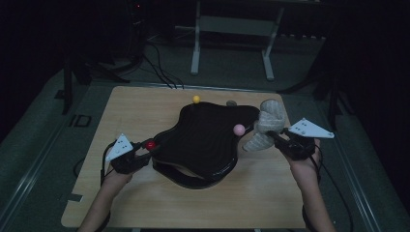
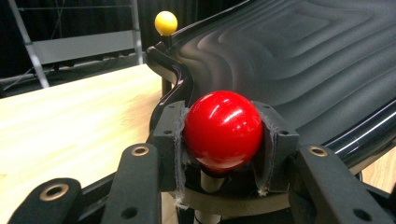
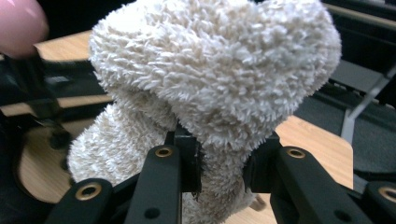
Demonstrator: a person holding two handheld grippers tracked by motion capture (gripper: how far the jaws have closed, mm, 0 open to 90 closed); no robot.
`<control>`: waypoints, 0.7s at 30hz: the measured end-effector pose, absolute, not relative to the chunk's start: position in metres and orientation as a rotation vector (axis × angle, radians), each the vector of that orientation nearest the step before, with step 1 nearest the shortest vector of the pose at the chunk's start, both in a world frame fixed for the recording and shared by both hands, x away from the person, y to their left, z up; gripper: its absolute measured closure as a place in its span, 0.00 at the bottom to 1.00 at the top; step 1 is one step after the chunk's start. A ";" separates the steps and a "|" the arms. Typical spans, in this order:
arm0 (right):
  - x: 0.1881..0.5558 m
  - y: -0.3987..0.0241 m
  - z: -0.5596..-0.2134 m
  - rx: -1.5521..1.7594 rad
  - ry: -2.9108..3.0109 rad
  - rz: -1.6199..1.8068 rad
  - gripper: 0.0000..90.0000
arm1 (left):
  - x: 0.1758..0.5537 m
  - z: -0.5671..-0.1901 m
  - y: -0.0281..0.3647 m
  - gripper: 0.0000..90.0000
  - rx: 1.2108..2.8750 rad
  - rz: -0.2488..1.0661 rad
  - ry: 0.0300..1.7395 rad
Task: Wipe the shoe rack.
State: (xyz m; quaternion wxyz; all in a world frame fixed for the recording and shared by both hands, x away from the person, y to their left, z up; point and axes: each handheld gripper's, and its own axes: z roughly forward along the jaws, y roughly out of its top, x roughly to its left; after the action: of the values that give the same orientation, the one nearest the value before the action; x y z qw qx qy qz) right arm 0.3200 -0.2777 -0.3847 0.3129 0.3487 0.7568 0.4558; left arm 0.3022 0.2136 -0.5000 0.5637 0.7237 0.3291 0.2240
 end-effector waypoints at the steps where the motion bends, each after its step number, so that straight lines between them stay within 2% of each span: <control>1: 0.315 -0.277 -0.379 0.899 1.983 1.250 0.79 | 0.302 -0.500 0.214 0.65 1.702 0.526 0.774; 6: 0.308 -0.265 -0.375 0.840 2.005 1.280 0.79 | 0.303 -0.500 0.214 0.65 1.704 0.534 0.773; 9: 0.305 -0.253 -0.385 0.810 2.048 1.271 0.79 | 0.303 -0.500 0.214 0.65 1.706 0.537 0.771; 14: 0.298 -0.250 -0.381 0.792 2.039 1.301 0.79 | 0.303 -0.500 0.214 0.65 1.706 0.541 0.770; 21: 0.301 -0.248 -0.395 0.813 2.084 1.247 0.79 | 0.303 -0.500 0.214 0.65 1.707 0.544 0.774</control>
State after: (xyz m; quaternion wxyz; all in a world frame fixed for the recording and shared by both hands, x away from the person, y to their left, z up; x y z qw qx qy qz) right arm 0.3012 -0.2479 -0.3946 0.2862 0.3043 0.7797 0.4664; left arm 0.3028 0.2139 -0.4996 0.5604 0.7245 0.3285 0.2306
